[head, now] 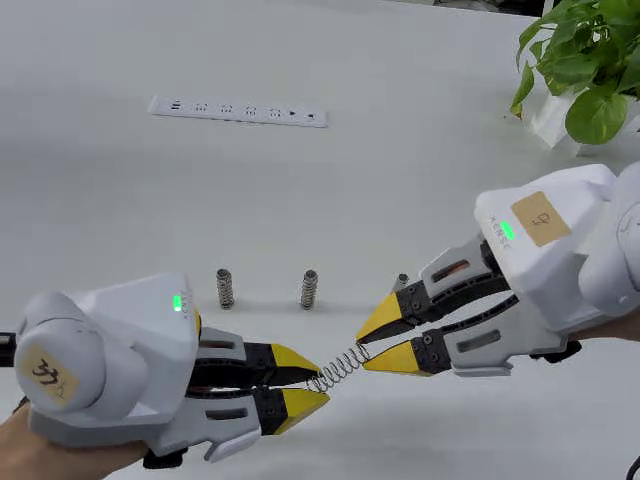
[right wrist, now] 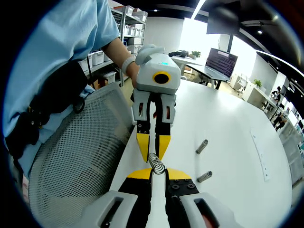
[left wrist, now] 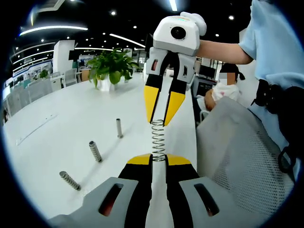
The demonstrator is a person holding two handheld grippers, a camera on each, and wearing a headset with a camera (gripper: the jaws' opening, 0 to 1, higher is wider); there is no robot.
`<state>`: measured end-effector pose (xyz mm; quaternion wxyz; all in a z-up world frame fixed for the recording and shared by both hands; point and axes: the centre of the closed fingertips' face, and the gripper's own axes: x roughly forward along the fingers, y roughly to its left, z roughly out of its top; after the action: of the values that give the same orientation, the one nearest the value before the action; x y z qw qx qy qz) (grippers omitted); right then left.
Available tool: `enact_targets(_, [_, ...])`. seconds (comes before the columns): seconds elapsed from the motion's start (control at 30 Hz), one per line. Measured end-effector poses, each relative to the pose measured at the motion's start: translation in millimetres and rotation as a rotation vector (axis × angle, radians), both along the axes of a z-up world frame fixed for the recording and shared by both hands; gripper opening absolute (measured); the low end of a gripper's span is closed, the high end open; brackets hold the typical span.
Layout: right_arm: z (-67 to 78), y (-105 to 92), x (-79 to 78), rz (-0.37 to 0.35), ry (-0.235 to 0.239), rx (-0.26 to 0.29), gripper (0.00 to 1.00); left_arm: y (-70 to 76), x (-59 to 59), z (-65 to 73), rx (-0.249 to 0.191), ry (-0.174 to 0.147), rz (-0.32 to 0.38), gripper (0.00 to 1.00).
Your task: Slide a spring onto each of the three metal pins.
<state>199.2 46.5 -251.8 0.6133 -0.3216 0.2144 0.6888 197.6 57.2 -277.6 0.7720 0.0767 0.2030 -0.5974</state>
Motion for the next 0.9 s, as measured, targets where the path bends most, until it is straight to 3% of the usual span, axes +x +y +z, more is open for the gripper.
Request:
enact_targets(0.2, [4.5,8.4,-0.2,0.004,-0.016,-0.001,0.06,-2.7,3.1,-4.1,0.009,0.001,0.009,0.06])
enact_targets(0.47, [6.5,11.3,1.6,0.026,-0.071,-0.034,0.06,-5.4,7.0,-6.3,0.006,0.000,0.030,0.06])
enact_targets(0.63, [6.7,10.3,3.4,0.039,-0.099,-0.057,0.06,-8.0,9.5,-6.8,0.012,-0.035,0.043,0.06])
enact_targets(0.9, [6.5,6.9,4.0,0.043,-0.103,-0.074,0.06,-9.9,9.4,-6.0,0.004,-0.048,0.056,0.06])
